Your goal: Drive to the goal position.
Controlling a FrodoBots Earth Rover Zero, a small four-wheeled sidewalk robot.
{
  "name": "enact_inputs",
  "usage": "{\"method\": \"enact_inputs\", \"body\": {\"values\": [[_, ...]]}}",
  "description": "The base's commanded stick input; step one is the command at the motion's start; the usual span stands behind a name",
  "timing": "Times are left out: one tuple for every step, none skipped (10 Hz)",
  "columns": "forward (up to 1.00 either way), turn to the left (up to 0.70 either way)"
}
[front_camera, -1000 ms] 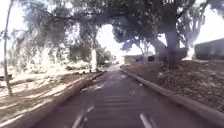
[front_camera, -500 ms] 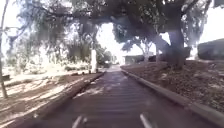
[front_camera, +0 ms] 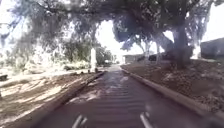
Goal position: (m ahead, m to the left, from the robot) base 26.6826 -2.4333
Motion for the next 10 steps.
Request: {"method": "enact_inputs", "body": {"values": [[0.84,0.00],[0.84,0.00],[0.84,0.00],[0.84,0.00],[0.84,0.00],[0.84,0.00],[0.84,0.00],[0.84,0.00],[0.84,-0.24],[0.84,-0.11]]}}
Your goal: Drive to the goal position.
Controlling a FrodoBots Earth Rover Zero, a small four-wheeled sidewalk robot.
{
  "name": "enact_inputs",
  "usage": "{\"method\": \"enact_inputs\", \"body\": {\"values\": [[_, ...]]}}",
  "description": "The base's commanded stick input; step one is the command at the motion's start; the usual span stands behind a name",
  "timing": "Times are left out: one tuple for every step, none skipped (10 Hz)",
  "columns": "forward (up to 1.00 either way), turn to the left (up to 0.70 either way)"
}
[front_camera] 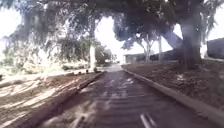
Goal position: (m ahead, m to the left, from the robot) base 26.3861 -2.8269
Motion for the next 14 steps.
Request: {"method": "enact_inputs", "body": {"values": [[0.84,0.00],[0.84,0.00],[0.84,0.00],[0.84,0.00],[0.84,0.00],[0.84,0.00],[0.84,0.00],[0.84,0.00],[0.84,0.00],[0.84,0.00],[0.84,0.00],[0.84,0.00],[0.84,0.00],[0.84,0.00]]}}
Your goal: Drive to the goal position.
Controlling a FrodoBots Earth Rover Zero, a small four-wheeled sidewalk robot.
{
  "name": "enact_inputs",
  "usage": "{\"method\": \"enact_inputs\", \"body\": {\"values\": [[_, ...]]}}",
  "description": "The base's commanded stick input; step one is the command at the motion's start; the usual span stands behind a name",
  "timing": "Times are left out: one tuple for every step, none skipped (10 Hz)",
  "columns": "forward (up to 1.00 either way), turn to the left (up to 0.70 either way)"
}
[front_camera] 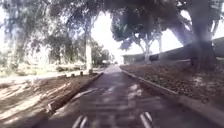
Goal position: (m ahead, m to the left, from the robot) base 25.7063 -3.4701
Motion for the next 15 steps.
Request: {"method": "enact_inputs", "body": {"values": [[0.84,0.00],[0.84,0.00],[0.84,0.00],[0.99,0.00],[0.99,0.00],[0.99,0.00],[0.99,0.00],[0.99,0.00],[0.99,0.00],[0.99,0.00],[0.99,0.00],[0.99,0.00],[0.99,0.00],[0.99,0.00],[1.00,0.00]]}}
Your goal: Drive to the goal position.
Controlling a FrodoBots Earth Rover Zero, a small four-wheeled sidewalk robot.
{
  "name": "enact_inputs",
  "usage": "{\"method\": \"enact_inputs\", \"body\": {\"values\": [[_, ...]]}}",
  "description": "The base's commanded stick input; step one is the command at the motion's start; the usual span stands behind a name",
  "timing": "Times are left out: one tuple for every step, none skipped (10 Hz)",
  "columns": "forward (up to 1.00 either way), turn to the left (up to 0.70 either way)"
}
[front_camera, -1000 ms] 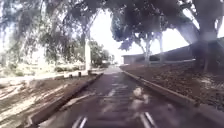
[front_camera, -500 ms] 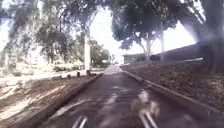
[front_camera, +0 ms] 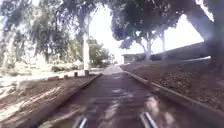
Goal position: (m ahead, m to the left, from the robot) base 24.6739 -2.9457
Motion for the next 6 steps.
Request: {"method": "enact_inputs", "body": {"values": [[1.00,-0.21],[1.00,-0.29],[1.00,-0.37],[1.00,0.00],[1.00,0.00],[1.00,0.00]]}}
